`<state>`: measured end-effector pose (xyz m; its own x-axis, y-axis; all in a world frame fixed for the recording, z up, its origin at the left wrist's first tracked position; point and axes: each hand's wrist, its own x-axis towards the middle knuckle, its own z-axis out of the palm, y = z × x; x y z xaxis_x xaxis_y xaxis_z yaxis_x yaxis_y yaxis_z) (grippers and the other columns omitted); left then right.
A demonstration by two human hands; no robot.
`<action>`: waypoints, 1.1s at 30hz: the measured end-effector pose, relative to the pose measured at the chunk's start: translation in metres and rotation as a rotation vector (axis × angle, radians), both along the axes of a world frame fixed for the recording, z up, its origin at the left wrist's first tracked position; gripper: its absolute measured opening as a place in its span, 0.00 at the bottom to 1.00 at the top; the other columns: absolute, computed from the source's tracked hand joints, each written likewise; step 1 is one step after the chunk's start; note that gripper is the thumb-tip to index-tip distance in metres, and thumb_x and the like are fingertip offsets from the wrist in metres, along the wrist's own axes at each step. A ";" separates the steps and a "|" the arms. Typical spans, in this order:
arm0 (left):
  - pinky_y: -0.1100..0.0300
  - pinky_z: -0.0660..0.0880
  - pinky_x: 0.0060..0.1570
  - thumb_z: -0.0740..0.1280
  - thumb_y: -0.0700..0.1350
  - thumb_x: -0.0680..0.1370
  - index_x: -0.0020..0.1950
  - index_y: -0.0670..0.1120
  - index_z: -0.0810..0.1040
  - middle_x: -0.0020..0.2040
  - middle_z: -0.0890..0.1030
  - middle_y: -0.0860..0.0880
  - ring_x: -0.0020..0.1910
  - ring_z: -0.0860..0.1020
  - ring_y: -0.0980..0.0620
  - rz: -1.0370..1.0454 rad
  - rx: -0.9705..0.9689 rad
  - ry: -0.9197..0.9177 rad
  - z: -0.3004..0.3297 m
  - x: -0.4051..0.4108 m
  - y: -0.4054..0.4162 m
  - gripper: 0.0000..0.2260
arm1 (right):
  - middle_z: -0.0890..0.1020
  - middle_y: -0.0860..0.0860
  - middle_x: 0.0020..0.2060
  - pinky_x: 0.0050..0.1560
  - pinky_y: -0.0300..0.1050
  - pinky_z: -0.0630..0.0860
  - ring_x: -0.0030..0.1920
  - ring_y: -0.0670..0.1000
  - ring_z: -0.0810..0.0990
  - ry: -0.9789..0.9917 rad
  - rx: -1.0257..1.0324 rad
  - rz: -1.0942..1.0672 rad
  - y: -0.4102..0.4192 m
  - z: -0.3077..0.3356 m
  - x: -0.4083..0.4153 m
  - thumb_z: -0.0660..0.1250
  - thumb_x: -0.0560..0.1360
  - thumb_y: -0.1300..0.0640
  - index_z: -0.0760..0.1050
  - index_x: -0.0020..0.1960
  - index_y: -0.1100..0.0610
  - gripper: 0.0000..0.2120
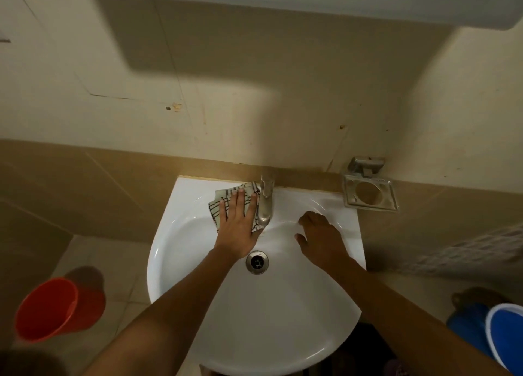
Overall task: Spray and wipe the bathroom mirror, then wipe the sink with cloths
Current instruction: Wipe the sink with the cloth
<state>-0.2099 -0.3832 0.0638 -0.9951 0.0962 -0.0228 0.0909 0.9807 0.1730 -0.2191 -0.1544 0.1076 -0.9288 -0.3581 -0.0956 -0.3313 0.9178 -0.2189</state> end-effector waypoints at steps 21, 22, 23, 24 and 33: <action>0.50 0.32 0.72 0.50 0.60 0.75 0.80 0.47 0.54 0.80 0.56 0.39 0.78 0.54 0.39 0.001 -0.082 0.049 0.007 0.017 -0.127 0.35 | 0.75 0.56 0.65 0.59 0.50 0.74 0.65 0.58 0.73 0.046 0.013 -0.034 0.004 -0.002 0.015 0.70 0.74 0.56 0.73 0.64 0.59 0.20; 0.49 0.33 0.73 0.50 0.60 0.75 0.80 0.47 0.55 0.79 0.56 0.39 0.78 0.54 0.39 0.001 -0.061 0.068 0.006 0.025 -0.119 0.35 | 0.74 0.57 0.66 0.61 0.52 0.74 0.66 0.59 0.73 0.049 0.017 -0.056 0.010 -0.003 0.018 0.70 0.74 0.56 0.73 0.65 0.60 0.21; 0.48 0.34 0.73 0.50 0.60 0.75 0.80 0.47 0.55 0.80 0.55 0.39 0.78 0.53 0.39 -0.010 -0.035 0.080 0.003 0.032 -0.109 0.35 | 0.74 0.58 0.67 0.63 0.53 0.73 0.67 0.59 0.73 0.052 0.022 -0.075 0.015 -0.004 0.021 0.70 0.74 0.56 0.73 0.66 0.60 0.22; 0.48 0.34 0.74 0.50 0.59 0.76 0.80 0.47 0.54 0.80 0.53 0.40 0.79 0.51 0.40 -0.032 -0.006 0.080 0.000 0.038 -0.097 0.34 | 0.74 0.58 0.68 0.65 0.54 0.72 0.68 0.60 0.72 0.050 0.034 -0.092 0.022 -0.006 0.024 0.70 0.74 0.55 0.72 0.67 0.61 0.23; 0.36 0.49 0.75 0.62 0.52 0.73 0.79 0.46 0.57 0.80 0.53 0.41 0.79 0.49 0.39 -0.212 0.108 -0.031 -0.006 0.050 0.025 0.35 | 0.72 0.59 0.70 0.71 0.53 0.66 0.71 0.60 0.69 0.074 0.100 -0.136 0.063 -0.002 0.038 0.67 0.76 0.58 0.69 0.71 0.62 0.25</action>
<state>-0.1602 -0.3580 0.0576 -0.9514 0.3065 -0.0310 0.2859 0.9159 0.2817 -0.1813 -0.0909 0.1059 -0.9739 -0.2207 -0.0537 -0.2144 0.9712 -0.1037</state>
